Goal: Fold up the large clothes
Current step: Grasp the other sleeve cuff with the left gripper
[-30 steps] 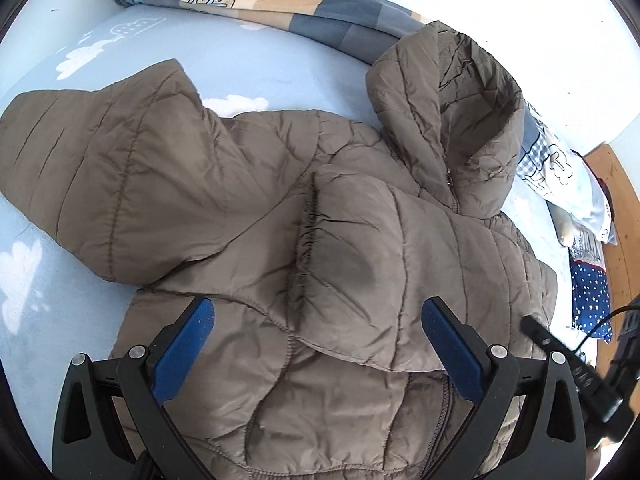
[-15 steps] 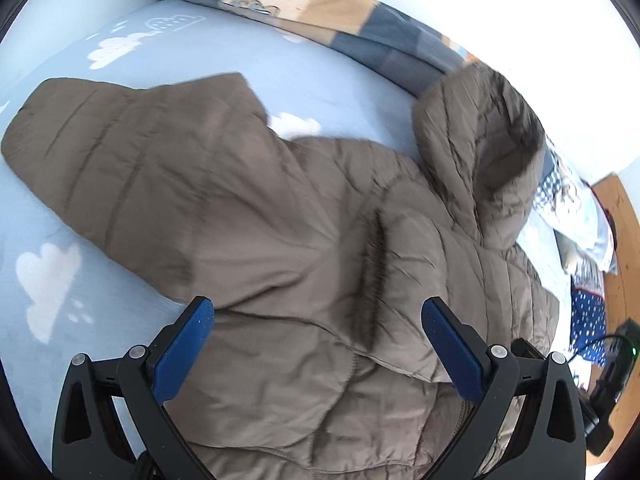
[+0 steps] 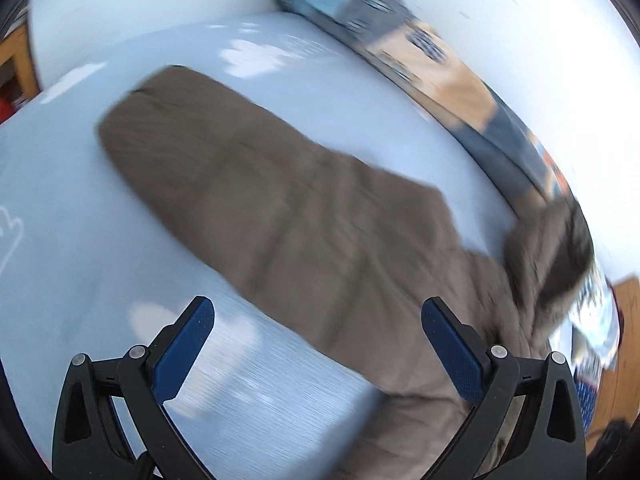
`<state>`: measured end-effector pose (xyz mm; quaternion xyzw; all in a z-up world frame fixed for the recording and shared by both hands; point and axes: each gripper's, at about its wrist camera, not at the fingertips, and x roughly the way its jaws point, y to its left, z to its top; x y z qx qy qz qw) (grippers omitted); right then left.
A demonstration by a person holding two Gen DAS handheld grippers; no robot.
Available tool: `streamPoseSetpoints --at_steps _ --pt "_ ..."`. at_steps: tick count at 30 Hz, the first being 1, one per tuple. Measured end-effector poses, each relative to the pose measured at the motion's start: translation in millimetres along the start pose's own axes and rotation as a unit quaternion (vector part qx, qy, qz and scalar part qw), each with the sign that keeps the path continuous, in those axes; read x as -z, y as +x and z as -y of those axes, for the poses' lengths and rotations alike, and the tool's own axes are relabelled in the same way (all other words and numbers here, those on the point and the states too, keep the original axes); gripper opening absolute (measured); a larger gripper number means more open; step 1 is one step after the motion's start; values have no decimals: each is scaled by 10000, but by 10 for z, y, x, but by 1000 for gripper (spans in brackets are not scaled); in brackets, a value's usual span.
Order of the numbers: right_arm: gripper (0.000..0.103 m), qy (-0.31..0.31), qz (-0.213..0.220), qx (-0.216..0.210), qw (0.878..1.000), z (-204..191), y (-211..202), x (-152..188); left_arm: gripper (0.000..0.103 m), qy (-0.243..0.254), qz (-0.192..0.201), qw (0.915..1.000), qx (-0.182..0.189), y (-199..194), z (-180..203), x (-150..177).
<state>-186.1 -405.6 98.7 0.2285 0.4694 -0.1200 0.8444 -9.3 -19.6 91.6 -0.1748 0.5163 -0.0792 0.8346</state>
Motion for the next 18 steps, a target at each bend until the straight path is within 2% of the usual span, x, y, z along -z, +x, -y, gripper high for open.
streamPoseSetpoints --at_steps 3,7,9,12,15,18 --pt "31 -104 21 -20 9999 -58 -28 21 103 -471 107 9988 31 -37 -450 -204" --pt "31 -142 21 -43 9999 -68 -41 44 103 -1003 284 9942 267 -56 -1051 -420" --pt "31 -154 18 -46 9999 -71 -44 53 98 -1233 384 9907 425 -63 -1279 -497" --pt "31 -166 13 -41 9999 -82 -36 57 85 -1591 538 9834 682 -25 -1596 -598" --pt "31 -183 16 -47 9998 -106 -17 64 83 -1945 595 9749 907 86 -1823 -654" --pt "31 -260 -4 -22 9997 -135 11 85 81 -2351 620 9599 1396 261 -1995 -715"
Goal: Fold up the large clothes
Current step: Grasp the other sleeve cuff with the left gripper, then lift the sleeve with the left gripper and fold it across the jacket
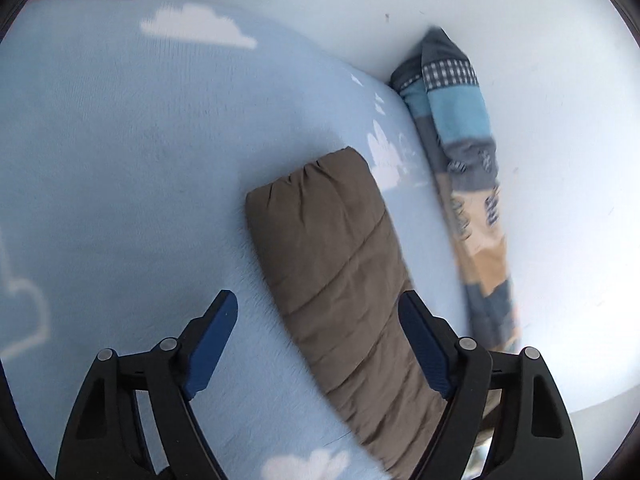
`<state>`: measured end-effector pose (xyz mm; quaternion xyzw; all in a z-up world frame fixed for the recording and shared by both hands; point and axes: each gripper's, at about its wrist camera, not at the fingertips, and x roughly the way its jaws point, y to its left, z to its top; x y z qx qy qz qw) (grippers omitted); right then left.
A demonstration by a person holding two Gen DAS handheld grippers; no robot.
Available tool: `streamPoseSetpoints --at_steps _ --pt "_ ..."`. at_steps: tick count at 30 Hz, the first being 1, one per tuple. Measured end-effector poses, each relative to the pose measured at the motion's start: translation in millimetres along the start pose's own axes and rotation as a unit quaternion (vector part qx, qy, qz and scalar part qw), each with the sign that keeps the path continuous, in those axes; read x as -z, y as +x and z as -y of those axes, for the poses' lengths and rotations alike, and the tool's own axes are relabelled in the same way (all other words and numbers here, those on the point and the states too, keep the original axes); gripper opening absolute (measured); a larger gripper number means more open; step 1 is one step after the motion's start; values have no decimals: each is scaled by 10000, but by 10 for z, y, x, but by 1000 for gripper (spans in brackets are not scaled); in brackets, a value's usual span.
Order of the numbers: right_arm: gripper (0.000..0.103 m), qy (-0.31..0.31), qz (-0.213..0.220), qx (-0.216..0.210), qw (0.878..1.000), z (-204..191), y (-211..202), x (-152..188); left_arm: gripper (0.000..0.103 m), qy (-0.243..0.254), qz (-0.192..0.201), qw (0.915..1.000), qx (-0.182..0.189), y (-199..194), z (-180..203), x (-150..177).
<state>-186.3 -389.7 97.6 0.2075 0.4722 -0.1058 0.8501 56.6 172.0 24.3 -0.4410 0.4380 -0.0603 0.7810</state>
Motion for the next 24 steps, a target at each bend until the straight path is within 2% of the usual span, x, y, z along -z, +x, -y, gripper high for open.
streamPoseSetpoints --at_steps 3,5,13,14,16,17,19,24 --pt "31 -37 -41 19 10000 -5 35 24 73 -187 76 9994 274 119 -79 -74" --pt "31 -54 -70 40 10000 1 66 32 72 -280 107 9993 244 222 -130 -108" --pt "32 -30 -127 235 9996 75 178 16 72 -328 547 9964 568 426 -155 -254" --pt "32 -66 -135 305 9994 83 195 15 69 -311 632 9959 572 432 -138 -251" --pt "32 -97 -141 487 9987 112 241 22 21 -301 690 9957 531 455 -129 -268" --pt "32 -110 -162 547 9983 129 272 23 20 -373 662 9948 685 471 -144 -261" --pt "32 -139 -193 689 9973 171 334 27 20 -403 751 9940 688 452 -105 -253" --pt "35 -200 -204 879 9957 202 455 19 20 36 914 9925 811 252 225 -230"
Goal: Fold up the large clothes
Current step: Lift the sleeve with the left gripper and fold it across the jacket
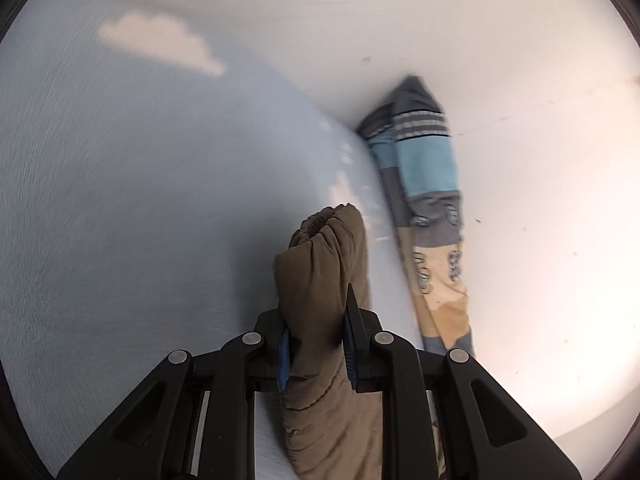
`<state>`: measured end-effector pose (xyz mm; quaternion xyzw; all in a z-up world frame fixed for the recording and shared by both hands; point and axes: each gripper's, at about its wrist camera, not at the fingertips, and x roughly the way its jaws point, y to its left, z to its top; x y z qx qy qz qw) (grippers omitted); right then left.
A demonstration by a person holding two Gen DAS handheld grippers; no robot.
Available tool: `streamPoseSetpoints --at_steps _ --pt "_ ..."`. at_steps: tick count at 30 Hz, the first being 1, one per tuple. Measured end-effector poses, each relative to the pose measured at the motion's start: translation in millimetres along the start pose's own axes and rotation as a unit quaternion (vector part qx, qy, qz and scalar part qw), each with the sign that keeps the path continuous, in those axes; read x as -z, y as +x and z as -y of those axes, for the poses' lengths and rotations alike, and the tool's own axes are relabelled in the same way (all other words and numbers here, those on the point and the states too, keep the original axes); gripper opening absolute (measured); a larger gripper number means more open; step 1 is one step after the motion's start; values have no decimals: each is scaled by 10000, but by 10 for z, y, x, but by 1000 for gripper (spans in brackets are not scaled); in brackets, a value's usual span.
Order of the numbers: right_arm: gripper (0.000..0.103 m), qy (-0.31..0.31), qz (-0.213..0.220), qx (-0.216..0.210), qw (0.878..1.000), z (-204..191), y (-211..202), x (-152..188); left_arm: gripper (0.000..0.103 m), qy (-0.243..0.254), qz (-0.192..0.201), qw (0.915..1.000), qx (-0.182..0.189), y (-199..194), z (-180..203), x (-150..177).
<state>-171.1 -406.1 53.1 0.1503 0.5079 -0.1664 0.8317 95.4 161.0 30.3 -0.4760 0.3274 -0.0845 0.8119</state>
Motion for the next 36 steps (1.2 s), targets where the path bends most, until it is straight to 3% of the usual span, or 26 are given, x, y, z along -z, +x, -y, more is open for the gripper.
streamPoseSetpoints --at_steps 8,15,24,36 --pt "38 -132 4 75 9999 -52 -71 10 18 822 100 9949 567 -282 877 136" --pt "42 -148 249 229 9993 34 -377 39 18 1593 -92 9807 1132 -666 1791 565" --pt "42 169 446 539 9974 532 -876 301 18 2614 -701 9459 1792 -984 2948 1696" --pt "42 1045 690 541 9906 1367 -1486 687 18 3205 -1828 9040 2162 -1005 3848 3503"
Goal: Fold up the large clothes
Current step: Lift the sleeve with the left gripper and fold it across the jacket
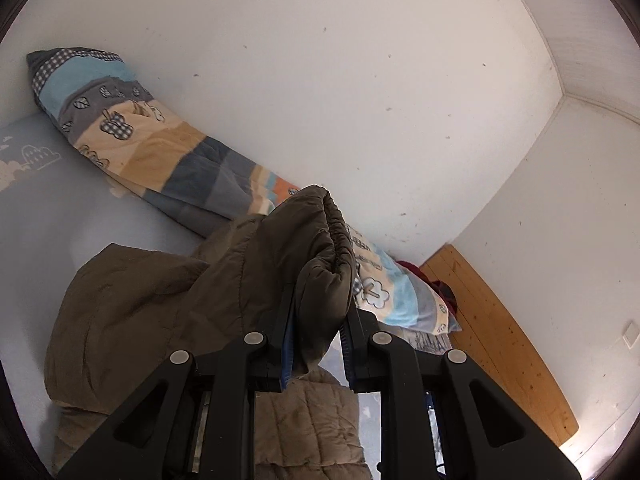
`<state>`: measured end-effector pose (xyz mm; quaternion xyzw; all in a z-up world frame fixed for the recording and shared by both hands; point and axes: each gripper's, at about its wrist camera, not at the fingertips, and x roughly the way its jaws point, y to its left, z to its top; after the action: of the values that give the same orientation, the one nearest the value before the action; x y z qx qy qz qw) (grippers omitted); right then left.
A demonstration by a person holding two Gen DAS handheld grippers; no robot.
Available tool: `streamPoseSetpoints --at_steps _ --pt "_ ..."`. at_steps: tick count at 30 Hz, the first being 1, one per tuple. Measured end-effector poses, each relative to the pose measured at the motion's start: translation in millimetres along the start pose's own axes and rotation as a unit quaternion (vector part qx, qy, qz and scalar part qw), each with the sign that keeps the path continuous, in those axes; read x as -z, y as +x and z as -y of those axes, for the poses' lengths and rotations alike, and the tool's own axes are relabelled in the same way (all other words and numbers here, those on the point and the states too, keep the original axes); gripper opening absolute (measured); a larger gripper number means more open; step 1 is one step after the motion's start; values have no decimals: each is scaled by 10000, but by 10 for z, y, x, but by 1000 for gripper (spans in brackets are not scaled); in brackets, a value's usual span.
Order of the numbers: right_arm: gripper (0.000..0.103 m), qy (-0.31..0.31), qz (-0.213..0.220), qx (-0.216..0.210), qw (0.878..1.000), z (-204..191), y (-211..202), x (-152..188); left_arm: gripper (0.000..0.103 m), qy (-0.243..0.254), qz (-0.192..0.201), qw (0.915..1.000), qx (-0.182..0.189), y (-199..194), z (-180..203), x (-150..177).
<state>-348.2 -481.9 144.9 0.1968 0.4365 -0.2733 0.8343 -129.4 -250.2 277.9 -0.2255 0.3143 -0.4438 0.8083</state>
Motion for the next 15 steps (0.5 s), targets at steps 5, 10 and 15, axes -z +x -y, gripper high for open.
streamPoseSetpoints --at_steps 5,10,15 --pt "42 54 164 104 9998 290 -80 -7 18 178 -447 9988 104 490 501 484" --pt "42 439 146 121 9989 730 -94 5 18 280 -897 9956 -37 1044 673 901" --pt "42 747 168 64 9970 1058 -145 16 18 271 -1277 9909 -333 1562 577 1256"
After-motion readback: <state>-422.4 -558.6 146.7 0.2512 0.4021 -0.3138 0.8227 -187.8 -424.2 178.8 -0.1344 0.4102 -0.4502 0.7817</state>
